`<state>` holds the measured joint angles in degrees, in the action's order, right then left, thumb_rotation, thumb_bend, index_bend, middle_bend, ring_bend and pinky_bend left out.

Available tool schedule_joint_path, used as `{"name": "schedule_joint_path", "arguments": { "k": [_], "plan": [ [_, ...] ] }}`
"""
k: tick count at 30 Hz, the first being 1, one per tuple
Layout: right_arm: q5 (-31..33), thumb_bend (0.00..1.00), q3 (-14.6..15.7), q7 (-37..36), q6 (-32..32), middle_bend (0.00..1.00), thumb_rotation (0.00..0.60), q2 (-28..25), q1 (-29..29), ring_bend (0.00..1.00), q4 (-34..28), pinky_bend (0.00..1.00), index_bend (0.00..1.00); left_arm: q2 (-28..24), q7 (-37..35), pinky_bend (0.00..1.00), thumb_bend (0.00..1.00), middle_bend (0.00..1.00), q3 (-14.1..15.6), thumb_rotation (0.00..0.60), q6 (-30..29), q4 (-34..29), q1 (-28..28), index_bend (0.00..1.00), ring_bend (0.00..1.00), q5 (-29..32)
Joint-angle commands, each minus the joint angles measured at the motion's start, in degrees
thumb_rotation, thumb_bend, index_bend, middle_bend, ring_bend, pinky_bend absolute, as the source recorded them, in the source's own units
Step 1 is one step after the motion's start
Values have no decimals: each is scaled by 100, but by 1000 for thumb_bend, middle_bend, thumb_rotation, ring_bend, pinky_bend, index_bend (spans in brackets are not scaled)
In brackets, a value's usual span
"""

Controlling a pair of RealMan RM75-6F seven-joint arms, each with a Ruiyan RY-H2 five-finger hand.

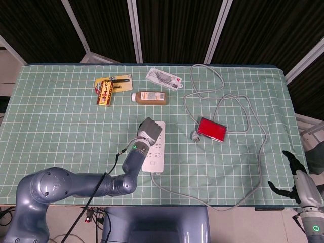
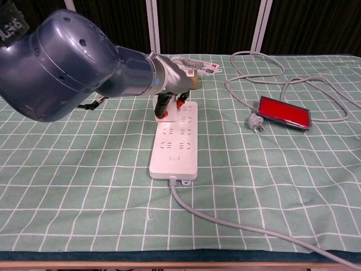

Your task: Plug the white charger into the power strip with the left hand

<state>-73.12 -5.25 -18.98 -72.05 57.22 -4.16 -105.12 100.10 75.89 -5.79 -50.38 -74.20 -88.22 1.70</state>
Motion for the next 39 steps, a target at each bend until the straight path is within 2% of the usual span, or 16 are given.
{"name": "schedule_joint_path", "arguments": {
  "k": [1, 9, 12, 14, 17, 20, 23, 26, 29, 31, 33, 35, 37, 39],
  "plan": [
    [-3, 338, 0, -1, 1, 0, 600, 2, -1, 0, 2, 0, 0, 43, 9, 950, 699, 810, 8, 600, 15, 44, -7, 695, 847, -15],
    [-26, 338, 8, -16, -7, 0, 600, 0, 5, 0, 7, 0, 0, 153, 12, 950, 685, 795, 14, 600, 19, 144, -12, 686, 847, -62],
    [-21, 338, 5, -21, -1, 0, 600, -2, 2, 0, 13, 0, 0, 157, 8, 950, 539, 686, 10, 600, -18, 165, -10, 590, 842, -115],
    [-19, 338, 6, -20, 0, 0, 600, -1, 2, 0, 13, 0, 0, 141, 13, 950, 362, 558, 10, 600, -64, 157, -7, 469, 835, -132],
    [-20, 338, 6, -14, 1, 0, 600, -2, 0, 0, 11, 0, 0, 108, 35, 950, 183, 391, 6, 600, -180, 130, -3, 302, 834, -158],
    [-24, 338, 11, -10, 0, 0, 600, -1, 2, 0, 14, 0, 0, 75, 41, 950, 83, 250, -1, 600, -252, 93, 14, 159, 837, -175],
    [-30, 338, 10, 3, -12, 0, 600, 0, 4, 0, 10, 0, 0, 24, 37, 948, 47, 181, -24, 600, -318, 34, 35, 90, 837, -189],
    [-38, 339, 13, 12, -20, 0, 600, 1, 7, 0, 11, 0, 0, -38, -9, 942, 44, 154, -61, 600, -362, -33, 75, 69, 836, -240],
    [-35, 338, 10, 12, -31, 0, 600, 0, 11, 0, 11, 0, 0, -154, -114, 940, 44, 161, -121, 600, -401, -142, 141, 69, 835, -296],
    [-29, 338, 11, 13, -30, 0, 600, 1, 12, 0, 12, 0, 0, -291, -325, 939, 64, 211, -244, 600, -428, -280, 232, 105, 835, -347],
    [-28, 337, 12, 15, -26, 0, 600, 1, 11, 0, 9, 0, 0, -426, -735, 943, 116, 327, -474, 600, -398, -443, 381, 204, 837, -415],
    [-30, 338, 13, 19, -22, 0, 600, 1, 8, 0, 8, 0, 0, -532, -1512, 965, 181, 509, -865, 600, -295, -623, 647, 373, 857, -645],
    [-36, 339, 18, 30, -22, 0, 600, 3, 8, 0, 9, 0, 0, -571, -2595, 986, 214, 646, -1276, 600, -232, -798, 1061, 496, 886, -1237],
    [-41, 338, 21, 38, -27, 0, 600, 2, 11, 0, 8, 0, 0, -507, -3422, 998, 225, 764, -1520, 600, -287, -884, 1384, 603, 923, -1799]
  ]
}}
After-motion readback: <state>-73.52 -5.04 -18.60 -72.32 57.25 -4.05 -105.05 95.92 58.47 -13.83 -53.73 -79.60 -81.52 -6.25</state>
